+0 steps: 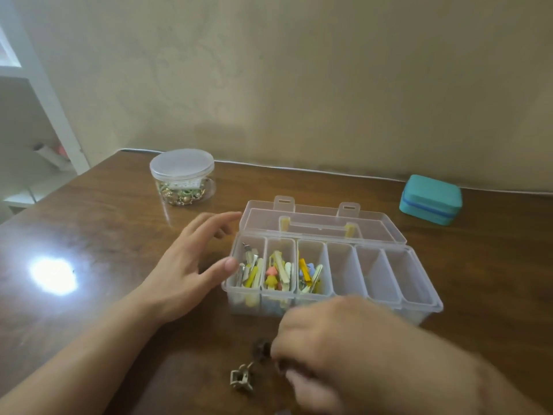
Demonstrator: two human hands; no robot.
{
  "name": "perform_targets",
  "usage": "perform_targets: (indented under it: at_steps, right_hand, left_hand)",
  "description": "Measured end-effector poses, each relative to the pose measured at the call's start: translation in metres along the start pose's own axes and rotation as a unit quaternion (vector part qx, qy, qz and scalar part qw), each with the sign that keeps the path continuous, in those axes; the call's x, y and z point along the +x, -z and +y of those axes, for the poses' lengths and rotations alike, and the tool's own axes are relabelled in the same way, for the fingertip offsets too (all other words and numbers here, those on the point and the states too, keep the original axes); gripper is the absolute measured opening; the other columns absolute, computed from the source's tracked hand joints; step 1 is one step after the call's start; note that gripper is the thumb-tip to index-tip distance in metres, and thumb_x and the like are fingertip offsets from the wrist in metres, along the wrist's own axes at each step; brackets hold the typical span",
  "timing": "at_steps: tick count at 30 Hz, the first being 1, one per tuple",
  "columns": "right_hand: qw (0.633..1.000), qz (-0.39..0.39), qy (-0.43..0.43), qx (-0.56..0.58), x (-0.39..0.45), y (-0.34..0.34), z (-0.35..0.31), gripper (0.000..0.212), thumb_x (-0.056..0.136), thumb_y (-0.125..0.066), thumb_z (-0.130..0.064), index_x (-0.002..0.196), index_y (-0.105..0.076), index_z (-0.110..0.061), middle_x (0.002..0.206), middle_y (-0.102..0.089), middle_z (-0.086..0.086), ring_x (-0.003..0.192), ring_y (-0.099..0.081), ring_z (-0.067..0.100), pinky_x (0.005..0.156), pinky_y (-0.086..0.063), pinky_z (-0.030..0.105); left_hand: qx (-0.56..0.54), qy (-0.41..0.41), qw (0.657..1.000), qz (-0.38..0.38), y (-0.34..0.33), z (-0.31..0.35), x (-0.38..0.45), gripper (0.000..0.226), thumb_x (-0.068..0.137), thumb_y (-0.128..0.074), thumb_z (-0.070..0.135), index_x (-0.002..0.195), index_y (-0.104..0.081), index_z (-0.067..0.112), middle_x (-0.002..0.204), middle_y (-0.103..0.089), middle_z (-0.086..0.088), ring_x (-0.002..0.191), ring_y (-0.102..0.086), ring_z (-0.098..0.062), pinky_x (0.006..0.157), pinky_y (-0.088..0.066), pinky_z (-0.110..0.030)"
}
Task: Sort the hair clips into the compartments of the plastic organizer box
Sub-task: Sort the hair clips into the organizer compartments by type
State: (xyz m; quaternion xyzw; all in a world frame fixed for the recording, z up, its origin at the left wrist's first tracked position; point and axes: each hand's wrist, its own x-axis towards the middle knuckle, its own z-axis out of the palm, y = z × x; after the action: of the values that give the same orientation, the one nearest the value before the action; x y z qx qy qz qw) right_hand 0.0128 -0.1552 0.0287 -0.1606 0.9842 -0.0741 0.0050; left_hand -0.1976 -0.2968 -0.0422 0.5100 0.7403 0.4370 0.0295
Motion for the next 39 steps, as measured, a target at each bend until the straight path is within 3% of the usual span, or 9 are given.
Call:
perform_targets:
  at_steps: [5,11,14,17,21,25,29,34,39]
  right_hand:
    - [0.976,0.153,-0.132,0.077,-0.025,0.038,0.04,0.024,0.085,-0.048,-0.05,0.097,-0.066,-0.038,0.079,-0.063,-0.023,0.074,-0.059,0.002,0.055,-0.045,0.015]
    - [0.978,0.08,-0.189,-0.023,-0.027,0.031,0.056,0.022,0.081,-0.047,-0.057,0.095,-0.06,-0.046,0.07,-0.054,-0.033,0.08,-0.047,-0.025,0.047,-0.035,0.012]
    - [0.976,0.138,-0.165,-0.036,-0.027,0.038,0.039,0.025,0.086,-0.048,-0.055,0.094,-0.064,-0.038,0.074,-0.057,-0.028,0.072,-0.047,-0.021,0.054,-0.028,0.009]
    - [0.994,0.04,-0.103,-0.009,-0.021,0.028,0.015,0.021,0.085,-0.051,-0.052,0.098,-0.062,-0.04,0.073,-0.06,-0.026,0.062,-0.049,-0.015,0.056,-0.035,0.007]
    - [0.996,-0.023,-0.06,-0.06,-0.017,0.008,0.005,0.029,0.094,-0.046,-0.047,0.123,-0.048,-0.044,0.109,-0.059,-0.017,0.094,-0.057,0.007,0.066,-0.035,0.025]
    - [0.992,-0.057,-0.042,-0.107,-0.008,-0.007,0.003,0.027,0.098,-0.043,-0.038,0.125,-0.05,-0.039,0.112,-0.056,-0.013,0.098,-0.056,0.012,0.069,-0.042,0.026]
    - [0.995,-0.032,-0.062,-0.074,-0.017,0.015,0.008,0.027,0.092,-0.043,-0.053,0.114,-0.053,-0.041,0.098,-0.059,-0.019,0.084,-0.053,-0.003,0.066,-0.037,0.019]
    - [0.972,0.15,-0.181,-0.02,-0.032,0.038,0.041,0.031,0.083,-0.05,-0.06,0.098,-0.066,-0.038,0.075,-0.057,-0.027,0.074,-0.051,-0.016,0.053,-0.032,0.012]
    - [0.977,0.092,-0.189,-0.031,-0.027,0.033,0.054,0.034,0.083,-0.054,-0.054,0.109,-0.067,-0.036,0.09,-0.058,-0.02,0.079,-0.048,-0.015,0.059,-0.037,0.014]
  left_hand:
    - [0.098,-0.127,0.987,-0.019,-0.015,0.023,0.003,0.082,0.082,-0.052,0.074,0.146,-0.044,0.024,0.15,-0.043,0.009,0.142,-0.036,-0.015,0.113,-0.034,-0.05]
    - [0.047,-0.096,0.994,-0.022,-0.016,0.019,0.001,0.077,0.083,-0.06,0.066,0.146,-0.043,0.026,0.148,-0.047,0.011,0.14,-0.041,-0.015,0.109,-0.039,-0.052]
    - [0.026,-0.105,0.994,-0.026,-0.014,0.016,0.002,0.077,0.082,-0.065,0.062,0.145,-0.045,0.022,0.144,-0.049,0.01,0.137,-0.045,-0.014,0.108,-0.042,-0.047]
    - [0.015,-0.121,0.992,-0.019,-0.015,0.016,0.002,0.074,0.083,-0.068,0.057,0.143,-0.047,0.019,0.142,-0.05,0.01,0.135,-0.046,-0.014,0.109,-0.041,-0.039]
    - [0.005,-0.132,0.991,-0.024,-0.015,0.015,0.002,0.071,0.084,-0.069,0.053,0.142,-0.048,0.018,0.14,-0.051,0.01,0.134,-0.047,-0.014,0.108,-0.04,-0.028]
    - [0.009,-0.142,0.99,-0.017,-0.015,0.014,0.002,0.071,0.084,-0.07,0.053,0.142,-0.049,0.018,0.14,-0.05,0.012,0.134,-0.047,-0.012,0.107,-0.037,-0.019]
    - [0.023,-0.148,0.989,-0.012,-0.012,0.013,0.003,0.073,0.082,-0.069,0.059,0.141,-0.05,0.021,0.139,-0.051,0.012,0.132,-0.048,-0.01,0.106,-0.038,-0.019]
    - [0.041,-0.159,0.986,-0.011,-0.006,0.014,0.003,0.074,0.08,-0.07,0.059,0.14,-0.052,0.019,0.132,-0.053,0.007,0.126,-0.052,-0.013,0.103,-0.041,-0.021]
    - [0.029,-0.172,0.985,-0.01,-0.001,0.013,0.002,0.073,0.078,-0.073,0.05,0.137,-0.053,0.011,0.128,-0.057,-0.003,0.123,-0.054,-0.021,0.101,-0.043,-0.029]
